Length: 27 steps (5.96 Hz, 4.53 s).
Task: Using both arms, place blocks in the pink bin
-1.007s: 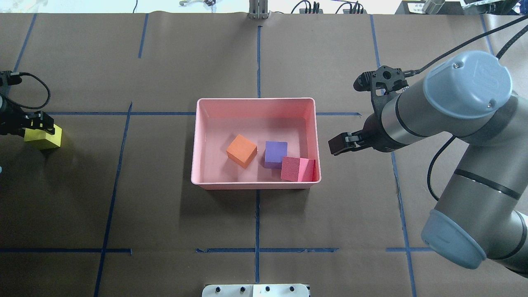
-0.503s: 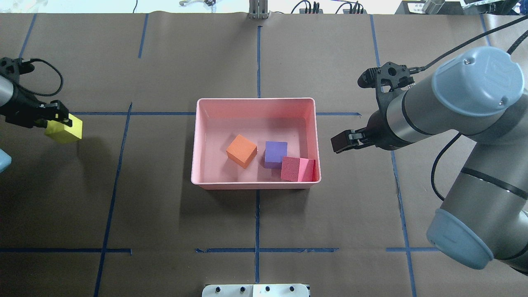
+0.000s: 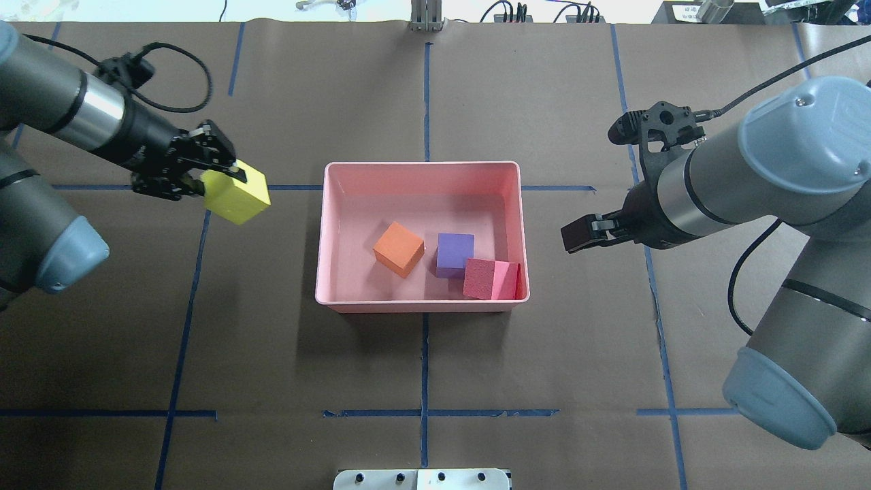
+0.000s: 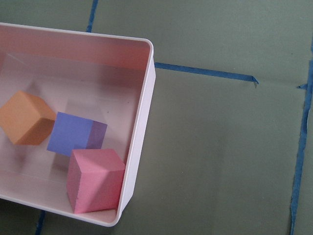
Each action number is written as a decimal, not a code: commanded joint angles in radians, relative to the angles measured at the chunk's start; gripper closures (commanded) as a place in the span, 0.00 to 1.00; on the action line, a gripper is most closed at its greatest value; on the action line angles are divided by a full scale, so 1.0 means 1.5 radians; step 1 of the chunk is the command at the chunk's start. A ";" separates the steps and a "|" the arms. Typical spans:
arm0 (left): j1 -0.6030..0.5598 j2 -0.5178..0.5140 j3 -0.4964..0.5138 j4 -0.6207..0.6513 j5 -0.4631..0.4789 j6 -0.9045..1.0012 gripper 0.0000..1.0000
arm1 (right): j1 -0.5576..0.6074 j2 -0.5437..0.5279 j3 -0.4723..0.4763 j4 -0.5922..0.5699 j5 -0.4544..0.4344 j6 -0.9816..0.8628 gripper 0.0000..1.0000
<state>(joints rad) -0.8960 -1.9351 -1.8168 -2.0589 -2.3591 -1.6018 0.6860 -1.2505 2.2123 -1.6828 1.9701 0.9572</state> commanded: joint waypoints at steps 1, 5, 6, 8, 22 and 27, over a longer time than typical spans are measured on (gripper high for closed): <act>0.085 -0.053 -0.048 0.001 0.030 -0.132 0.94 | 0.005 -0.008 0.000 0.000 0.001 -0.001 0.00; 0.171 -0.060 -0.035 0.000 0.145 -0.120 0.11 | 0.038 -0.093 0.022 0.001 0.036 -0.004 0.00; 0.171 -0.059 -0.035 0.000 0.145 -0.120 0.00 | 0.040 -0.101 0.022 0.000 0.036 -0.004 0.00; 0.163 -0.055 -0.046 0.000 0.145 -0.120 0.00 | 0.056 -0.125 0.022 0.000 0.045 -0.009 0.00; -0.363 0.376 -0.101 0.397 0.039 1.082 0.00 | 0.572 -0.436 -0.152 0.000 0.272 -0.773 0.00; -0.436 0.302 0.016 0.409 -0.057 1.079 0.00 | 0.572 -0.455 -0.150 0.008 0.267 -0.773 0.00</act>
<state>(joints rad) -1.5455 -1.4734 -1.8020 -1.4530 -2.4514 0.0309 1.5447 -1.9318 1.9845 -1.6721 2.3704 -0.2036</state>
